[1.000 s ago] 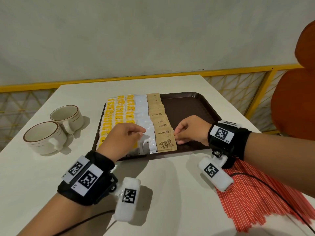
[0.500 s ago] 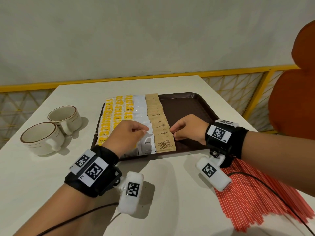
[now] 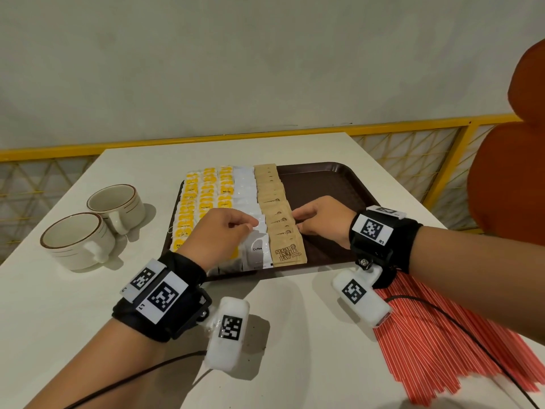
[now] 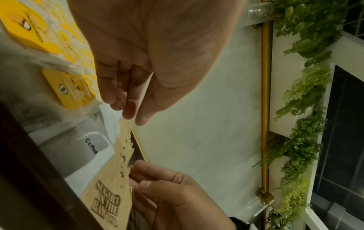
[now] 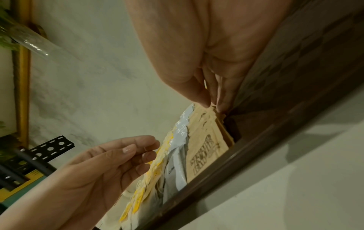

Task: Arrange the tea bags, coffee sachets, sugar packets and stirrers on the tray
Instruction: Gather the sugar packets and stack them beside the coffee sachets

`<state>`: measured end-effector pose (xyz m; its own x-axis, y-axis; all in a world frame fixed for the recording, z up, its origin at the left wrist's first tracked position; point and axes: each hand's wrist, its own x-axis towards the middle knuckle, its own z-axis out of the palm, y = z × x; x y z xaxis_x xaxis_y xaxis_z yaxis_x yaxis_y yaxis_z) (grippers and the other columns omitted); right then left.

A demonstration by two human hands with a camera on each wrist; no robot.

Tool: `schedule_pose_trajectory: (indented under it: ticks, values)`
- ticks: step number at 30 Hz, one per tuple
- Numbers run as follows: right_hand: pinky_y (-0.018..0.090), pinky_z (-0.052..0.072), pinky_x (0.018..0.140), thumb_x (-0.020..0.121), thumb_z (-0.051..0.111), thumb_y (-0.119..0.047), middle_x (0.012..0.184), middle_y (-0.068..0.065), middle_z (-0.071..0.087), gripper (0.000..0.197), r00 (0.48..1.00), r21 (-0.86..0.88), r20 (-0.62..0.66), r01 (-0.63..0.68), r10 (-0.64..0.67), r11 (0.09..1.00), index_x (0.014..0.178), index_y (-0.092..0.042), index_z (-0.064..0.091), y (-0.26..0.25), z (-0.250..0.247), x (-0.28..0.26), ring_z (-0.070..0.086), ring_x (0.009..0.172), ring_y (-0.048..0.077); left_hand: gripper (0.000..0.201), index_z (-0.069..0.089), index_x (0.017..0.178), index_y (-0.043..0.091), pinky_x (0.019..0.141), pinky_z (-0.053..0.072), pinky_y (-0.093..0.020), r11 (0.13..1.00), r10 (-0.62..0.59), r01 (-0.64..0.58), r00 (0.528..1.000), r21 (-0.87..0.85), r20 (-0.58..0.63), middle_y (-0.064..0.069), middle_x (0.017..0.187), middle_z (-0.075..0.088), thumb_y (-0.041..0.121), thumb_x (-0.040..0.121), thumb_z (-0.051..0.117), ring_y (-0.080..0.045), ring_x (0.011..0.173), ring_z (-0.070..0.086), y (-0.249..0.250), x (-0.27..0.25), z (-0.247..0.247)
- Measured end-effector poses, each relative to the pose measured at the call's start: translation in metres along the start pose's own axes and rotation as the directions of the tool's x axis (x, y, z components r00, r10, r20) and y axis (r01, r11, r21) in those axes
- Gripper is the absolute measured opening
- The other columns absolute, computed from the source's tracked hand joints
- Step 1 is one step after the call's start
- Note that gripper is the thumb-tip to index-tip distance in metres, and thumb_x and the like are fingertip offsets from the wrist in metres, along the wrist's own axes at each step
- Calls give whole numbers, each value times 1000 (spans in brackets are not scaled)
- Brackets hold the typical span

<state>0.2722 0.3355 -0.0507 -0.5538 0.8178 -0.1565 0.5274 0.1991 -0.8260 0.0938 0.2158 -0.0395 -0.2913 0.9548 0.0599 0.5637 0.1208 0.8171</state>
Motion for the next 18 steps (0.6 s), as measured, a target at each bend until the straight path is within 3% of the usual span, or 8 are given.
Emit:
schedule_pose_trajectory:
  ticks: [5,9,12,16,18]
  values:
    - [31,55,88,88,57,5,101,7,68,28,999,-38,-48,-27,25,999,112,-5,67,-6,-3,1,66,96,20,21,71,103,16,66,43,-13,997,4,-5,1000,74,12,1,98,66,13,95,52,-14,89,61,3,9,-6]
    - [28,56,77,90,61,-9,83,-6,61,18,993,-213,-78,69,-87,975,105,-10,70,-15,-11,14,62,84,13,20,71,103,12,77,46,-22,987,13,-19,999,157,36,-1,100,67,10,93,54,-16,94,61,16,34,-11]
    - [19,49,70,88,66,-13,84,-7,62,17,992,-320,-23,107,-121,941,105,-13,71,-21,-14,29,60,81,10,18,74,98,11,79,42,-23,953,10,-39,995,301,98,1,94,66,9,90,58,-12,90,58,26,59,-12]
    - [27,51,81,81,74,-16,84,-5,62,25,995,-397,65,101,-82,912,106,-14,69,-26,-14,42,60,79,11,15,75,95,16,81,47,-27,874,-51,-58,976,482,210,3,95,69,11,85,64,-12,88,60,30,83,-8]
    - [25,51,78,82,74,-17,82,-6,62,20,996,-392,70,84,-61,916,101,-12,69,-28,-13,46,60,78,10,16,75,95,16,84,50,-28,846,-73,-59,971,530,226,2,97,71,11,82,68,-14,91,62,30,90,-5]
